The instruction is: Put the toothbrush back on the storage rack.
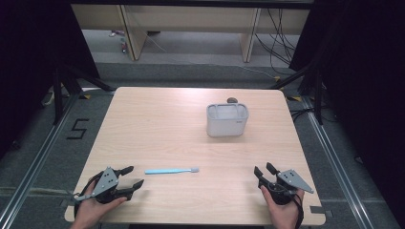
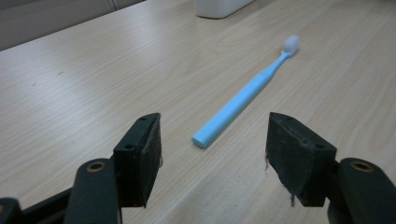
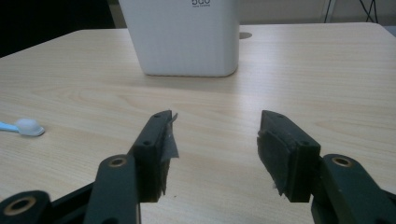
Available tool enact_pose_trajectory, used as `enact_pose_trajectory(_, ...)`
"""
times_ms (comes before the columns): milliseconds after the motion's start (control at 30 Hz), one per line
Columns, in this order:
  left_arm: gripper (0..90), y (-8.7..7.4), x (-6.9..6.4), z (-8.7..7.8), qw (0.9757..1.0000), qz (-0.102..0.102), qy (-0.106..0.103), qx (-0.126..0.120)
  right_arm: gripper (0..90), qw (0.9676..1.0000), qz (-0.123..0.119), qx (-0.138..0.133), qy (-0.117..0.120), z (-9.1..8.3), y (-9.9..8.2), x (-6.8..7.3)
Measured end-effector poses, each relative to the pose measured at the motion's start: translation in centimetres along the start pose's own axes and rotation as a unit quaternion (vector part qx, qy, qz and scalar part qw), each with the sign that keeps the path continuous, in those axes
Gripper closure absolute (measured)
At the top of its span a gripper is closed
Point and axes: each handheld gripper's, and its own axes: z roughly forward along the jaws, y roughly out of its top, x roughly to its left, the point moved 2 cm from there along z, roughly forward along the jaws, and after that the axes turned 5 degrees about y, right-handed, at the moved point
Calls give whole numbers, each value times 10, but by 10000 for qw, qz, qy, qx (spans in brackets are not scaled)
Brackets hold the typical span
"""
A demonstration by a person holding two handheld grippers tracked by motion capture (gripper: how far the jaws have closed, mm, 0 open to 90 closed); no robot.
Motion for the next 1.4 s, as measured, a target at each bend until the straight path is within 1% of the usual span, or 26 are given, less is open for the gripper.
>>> enact_pose_trajectory(200,339,2,0,4,9998,-65,-137,89,404,10000,3,-52,0,2,1,-3)
enact_pose_trajectory(333,333,14,-6,7,9982,287,-300,438,402,10000,36,-74,-25,2,1,-5)
enact_pose_trajectory(367,341,18,-7,9,9974,372,-343,513,393,9997,234,16,-8,2,1,-3)
enact_pose_trajectory(433,349,29,-8,13,9948,614,-437,686,388,10000,15,-15,-58,3,0,-7)
enact_pose_trajectory(533,350,36,-7,18,9926,726,-503,833,384,10000,40,-23,-27,4,1,-6)
enact_pose_trajectory(567,348,44,-4,22,9866,907,-616,1205,381,10000,45,83,4,4,1,-6)
enact_pose_trajectory(600,344,44,-4,22,9866,907,-616,1205,381,9999,47,66,-70,5,1,-5)
enact_pose_trajectory(633,337,52,-3,28,9796,923,-812,1587,382,10000,19,81,22,4,1,-4)
enact_pose_trajectory(667,335,56,-2,31,9757,1066,-827,1729,383,9999,21,121,24,6,1,-4)
enact_pose_trajectory(700,336,56,-2,31,9757,1066,-827,1729,384,9997,125,209,-30,4,1,-1)
enact_pose_trajectory(733,335,64,-2,37,9664,1186,-997,2051,385,9997,36,225,20,5,1,-2)
enact_pose_trajectory(767,335,68,-2,40,9610,1226,-1078,2233,385,9998,-102,157,0,6,1,-3)
enact_pose_trajectory(800,335,68,-2,40,9610,1226,-1078,2233,385,9998,-120,134,6,7,1,-3)
enact_pose_trajectory(833,333,76,-2,46,9469,1464,-1215,2592,385,9998,-118,189,-1,6,1,-2)
enact_pose_trajectory(867,328,79,-2,49,9406,1542,-1265,2749,385,9997,-126,196,37,7,1,-2)
enact_pose_trajectory(900,325,79,-2,49,9406,1542,-1265,2749,386,9997,-45,245,68,8,1,-1)
enact_pose_trajectory(933,326,87,0,56,9276,1775,-1371,2986,386,9997,-19,216,91,9,1,0)
enact_pose_trajectory(967,326,87,0,56,9276,1775,-1371,2986,386,9997,-69,218,39,8,1,-1)
enact_pose_trajectory(1000,332,90,0,59,9230,1828,-1403,3081,387,9997,84,236,72,8,1,1)
enact_pose_trajectory(1033,339,95,0,65,9128,2042,-1499,3203,386,9997,-74,244,66,8,1,-1)
enact_pose_trajectory(1067,342,97,0,68,9066,2171,-1584,3255,387,9997,-81,242,64,8,1,-1)
enact_pose_trajectory(1100,350,97,0,68,9066,2171,-1584,3255,387,9997,-81,242,64,8,1,-1)
enact_pose_trajectory(1167,358,101,0,74,8979,2260,-1742,3351,386,9996,-38,258,72,8,1,-1)
enact_pose_trajectory(1200,364,101,0,76,8963,2265,-1760,3382,387,9996,-23,282,99,8,1,-1)
enact_pose_trajectory(1300,376,103,0,85,8829,2386,-1822,3610,386,9994,-91,307,132,8,1,-1)
enact_pose_trajectory(1400,388,105,0,90,8797,2458,-1831,3637,386,9994,-124,300,156,9,1,-1)
